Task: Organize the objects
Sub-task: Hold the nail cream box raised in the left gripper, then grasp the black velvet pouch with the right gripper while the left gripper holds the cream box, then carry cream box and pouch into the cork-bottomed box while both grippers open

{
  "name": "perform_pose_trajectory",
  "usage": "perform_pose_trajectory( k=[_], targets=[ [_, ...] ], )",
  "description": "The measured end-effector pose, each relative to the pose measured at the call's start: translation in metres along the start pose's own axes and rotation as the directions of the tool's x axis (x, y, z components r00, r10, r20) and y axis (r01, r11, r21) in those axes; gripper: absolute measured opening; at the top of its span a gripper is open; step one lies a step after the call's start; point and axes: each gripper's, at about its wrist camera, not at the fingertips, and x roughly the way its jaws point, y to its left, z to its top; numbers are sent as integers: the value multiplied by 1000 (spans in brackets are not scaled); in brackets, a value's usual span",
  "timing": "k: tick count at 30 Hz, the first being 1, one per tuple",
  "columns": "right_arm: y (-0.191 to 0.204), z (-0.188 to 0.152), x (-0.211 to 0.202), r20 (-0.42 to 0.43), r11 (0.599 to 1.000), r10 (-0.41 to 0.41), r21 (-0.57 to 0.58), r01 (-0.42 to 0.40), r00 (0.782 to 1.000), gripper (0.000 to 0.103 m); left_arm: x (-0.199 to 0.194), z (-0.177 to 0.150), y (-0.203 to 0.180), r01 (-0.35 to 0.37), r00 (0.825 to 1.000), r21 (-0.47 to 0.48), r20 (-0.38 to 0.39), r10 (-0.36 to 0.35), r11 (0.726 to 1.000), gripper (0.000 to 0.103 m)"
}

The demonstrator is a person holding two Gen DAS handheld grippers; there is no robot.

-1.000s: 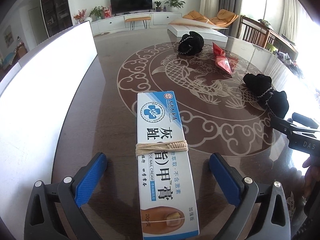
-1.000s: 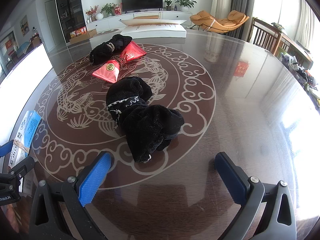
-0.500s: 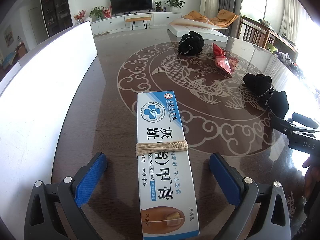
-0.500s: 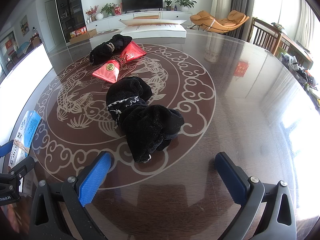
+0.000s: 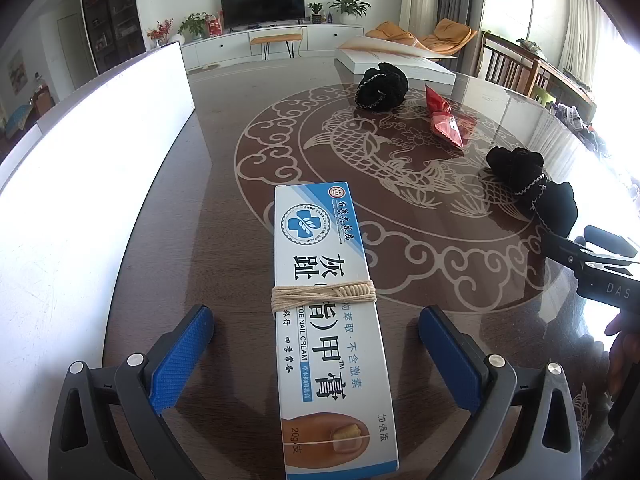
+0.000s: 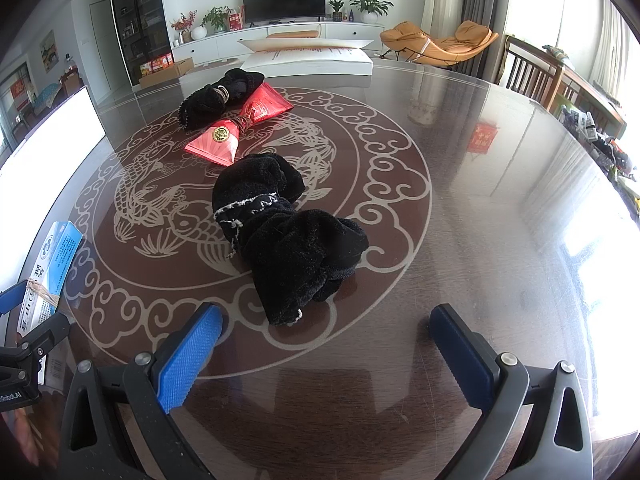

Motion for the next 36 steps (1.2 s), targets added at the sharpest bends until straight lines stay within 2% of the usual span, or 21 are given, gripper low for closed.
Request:
perform_pose_trajectory(
  k=[10,11,14,15,17,20,23,24,25,26,27,28,30,36],
  targets=[
    [-1,0,0,2,1000,8,4,-8,1000,103,0,0,0,1,1000,0,0,-1,1000,103],
    [-3,0,-1,8,1000,23,15,-23,1000,103,0,0,0,1,1000,0,-1,-1,1000,103],
    [-19,2,-7,14,986,160,51,-161,987,103,1,1,1,13,1000,12,-11,-13,1000,103],
    [-26,5,-7,-3,981,185,66,-184,983,103,1,2,1,22,1000,23,-22,-21,999,103],
    [-35,16,-7,-39,982,176,76,-172,984,102,3,6,1,36,998,40,-56,-34,999,103],
    [-25,40,-11,-79,982,187,12,-187,979,101,5,9,2,47,996,48,-84,-43,998,103],
    [9,60,1,-170,973,169,-128,-192,971,101,5,9,2,43,995,56,-93,-38,997,103],
    [20,63,7,-194,969,145,-169,-178,970,100,3,8,3,41,995,53,-89,-36,998,98],
    [30,66,13,-209,966,121,-201,-164,970,95,1,8,4,38,996,50,-80,-34,998,87],
    [37,67,18,-222,963,104,-222,-154,969,77,-2,8,5,39,997,51,-70,-35,998,79],
    [40,67,25,-246,963,92,-223,-149,965,51,-5,9,5,45,997,60,-60,-41,997,57],
    [39,66,30,-286,966,107,-196,-168,952,39,-6,11,3,52,997,74,-58,-48,996,42],
    [35,65,23,-274,972,140,-147,-185,952,34,-8,12,2,50,997,86,-59,-45,995,42],
    [26,59,-25,-199,975,176,-101,-199,964,34,-29,14,-1,50,999,78,-1,-50,996,42]
  ],
)
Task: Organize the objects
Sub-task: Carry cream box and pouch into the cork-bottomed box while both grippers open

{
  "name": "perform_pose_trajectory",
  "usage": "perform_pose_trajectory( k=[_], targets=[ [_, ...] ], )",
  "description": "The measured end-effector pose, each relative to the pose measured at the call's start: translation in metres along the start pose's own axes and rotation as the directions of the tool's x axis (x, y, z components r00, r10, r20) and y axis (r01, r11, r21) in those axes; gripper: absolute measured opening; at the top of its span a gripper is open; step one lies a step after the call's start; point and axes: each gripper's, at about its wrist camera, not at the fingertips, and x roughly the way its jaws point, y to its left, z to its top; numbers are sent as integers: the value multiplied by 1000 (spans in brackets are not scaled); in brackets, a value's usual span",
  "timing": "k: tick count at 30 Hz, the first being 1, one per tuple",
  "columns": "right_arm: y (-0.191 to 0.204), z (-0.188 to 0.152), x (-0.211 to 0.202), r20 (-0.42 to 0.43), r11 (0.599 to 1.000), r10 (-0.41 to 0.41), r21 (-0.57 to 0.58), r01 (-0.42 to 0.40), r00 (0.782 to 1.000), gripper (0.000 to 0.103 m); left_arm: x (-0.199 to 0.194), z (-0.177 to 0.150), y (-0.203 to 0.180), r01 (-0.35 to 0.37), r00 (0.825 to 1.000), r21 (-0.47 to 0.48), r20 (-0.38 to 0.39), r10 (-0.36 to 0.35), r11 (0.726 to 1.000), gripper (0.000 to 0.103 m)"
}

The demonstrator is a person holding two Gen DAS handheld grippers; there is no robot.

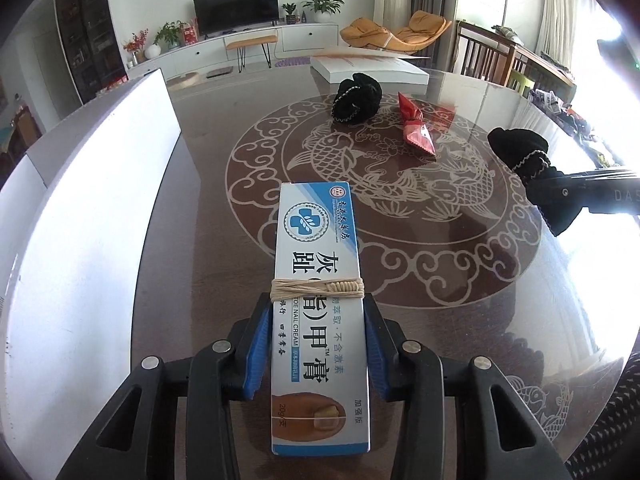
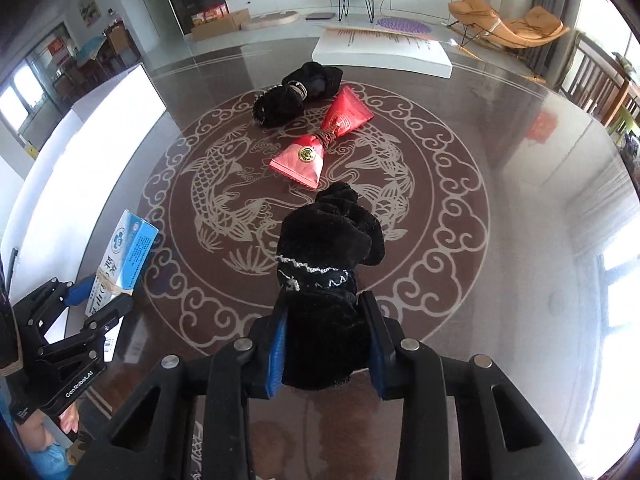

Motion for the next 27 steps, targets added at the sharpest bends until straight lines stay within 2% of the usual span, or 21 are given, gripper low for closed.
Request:
perform_pose_trajectory(
  k=[3,6,8,10,12,14,16,19,22,24,25,26,27],
  targets=[
    [3,-4,-16,25,1000,13,23,-13,1000,34,-23,4,4,26,999,-25,43,-25,999,42],
    [22,0,-31,55,999,31,16,-32,998,34,-62,7,20,97,991,-87,105,-88,991,42],
    [50,7,-48,82,997,74,-10,-73,994,34,-95,8,39,145,980,-119,155,-126,982,42],
    [84,14,-65,115,989,145,-47,-141,983,34,-131,7,64,158,970,-140,208,-127,977,42],
    [125,20,-81,143,970,233,-100,-220,962,34,-163,1,95,119,966,-160,249,-76,980,42],
    [172,23,-92,148,938,329,-163,-305,933,34,-184,-8,131,49,966,-202,259,5,978,42],
    [220,24,-94,128,898,412,-224,-378,902,34,-194,-18,167,-40,967,-254,234,101,966,42],
    [287,21,-83,51,835,501,-293,-466,864,34,-188,-39,215,-162,963,-329,151,222,930,42],
    [335,12,-58,-12,806,519,-327,-493,855,35,-174,-61,249,-219,961,-402,69,267,889,43],
    [356,7,-41,-62,788,532,-328,-521,844,40,-161,-71,261,-262,957,-429,1,290,865,45],
    [363,4,-34,-65,792,521,-336,-510,851,45,-157,-75,264,-281,953,-440,-20,303,853,50],
    [368,2,-30,-64,801,496,-352,-485,866,60,-155,-78,264,-294,949,-450,-30,314,843,55],
    [369,0,-29,-53,811,473,-363,-459,879,73,-155,-79,263,-298,946,-458,-26,322,838,66]
  ],
)
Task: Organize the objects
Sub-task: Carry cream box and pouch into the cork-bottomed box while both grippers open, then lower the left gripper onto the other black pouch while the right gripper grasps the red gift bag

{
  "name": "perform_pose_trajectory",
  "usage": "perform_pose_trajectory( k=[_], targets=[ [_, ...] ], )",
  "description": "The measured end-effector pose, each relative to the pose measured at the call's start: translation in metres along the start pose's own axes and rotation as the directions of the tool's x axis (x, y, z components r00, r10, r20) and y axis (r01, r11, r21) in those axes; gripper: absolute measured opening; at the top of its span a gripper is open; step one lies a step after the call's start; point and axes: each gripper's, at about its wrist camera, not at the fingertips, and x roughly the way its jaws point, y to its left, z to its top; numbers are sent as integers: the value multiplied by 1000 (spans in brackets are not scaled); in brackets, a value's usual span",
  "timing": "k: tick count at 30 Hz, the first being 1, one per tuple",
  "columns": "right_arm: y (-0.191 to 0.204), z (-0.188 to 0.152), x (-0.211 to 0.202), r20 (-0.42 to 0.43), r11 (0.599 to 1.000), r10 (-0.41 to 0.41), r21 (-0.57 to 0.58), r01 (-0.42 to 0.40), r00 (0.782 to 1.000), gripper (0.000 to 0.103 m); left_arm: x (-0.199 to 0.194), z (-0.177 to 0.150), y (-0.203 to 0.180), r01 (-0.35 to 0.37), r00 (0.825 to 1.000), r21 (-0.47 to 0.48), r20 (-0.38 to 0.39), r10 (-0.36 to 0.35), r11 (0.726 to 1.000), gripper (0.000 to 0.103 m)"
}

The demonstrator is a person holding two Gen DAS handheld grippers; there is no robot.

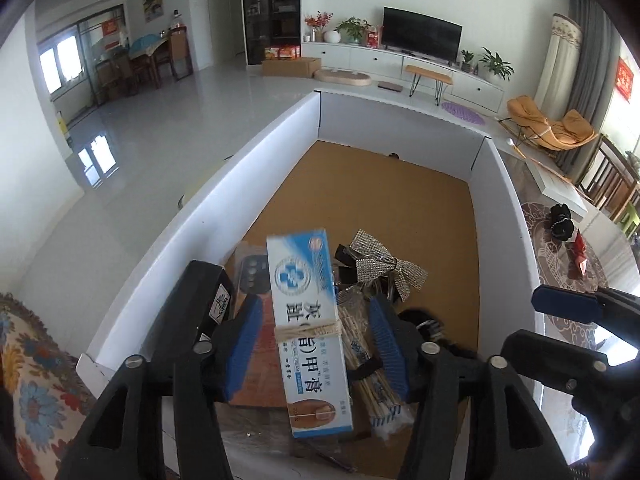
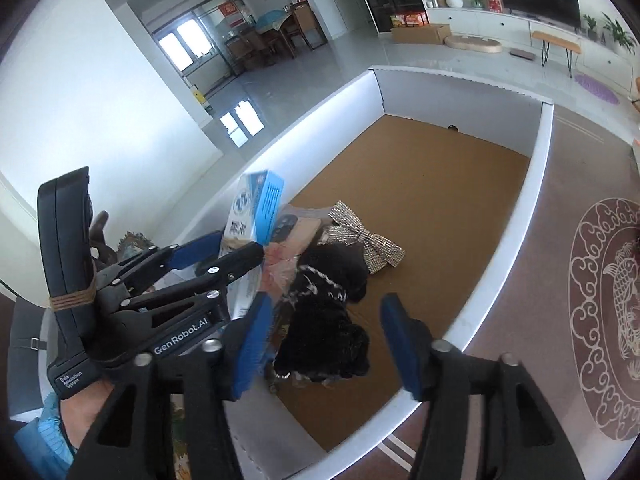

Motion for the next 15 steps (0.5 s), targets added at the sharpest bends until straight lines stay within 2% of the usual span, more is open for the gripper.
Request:
perform_pose_trajectory(
  k=[1,4,6,10,15],
  targets=[
    [-1,-2,-2,14,1000,-19,-3,19,1000,77,-3,-1,-2,0,1000,-2,18,0,1000,75],
    [-13,-9,-24,87,998,-70,9,69,994,84,-12,-1,-24,-28,997,48,77,24,998,87],
    [-27,-15,-42,137,994,-111,32,107,984,95,-17,1,-43,-48,994,101,108,37,994,87],
    [-67,-31,-72,197,970,-236,101,219,952,99,-24,6,-78,-42,989,193,145,14,980,87],
    [-123,-57,-86,135,913,-393,179,368,910,99,-29,7,-116,16,988,259,142,-54,966,87]
  ],
)
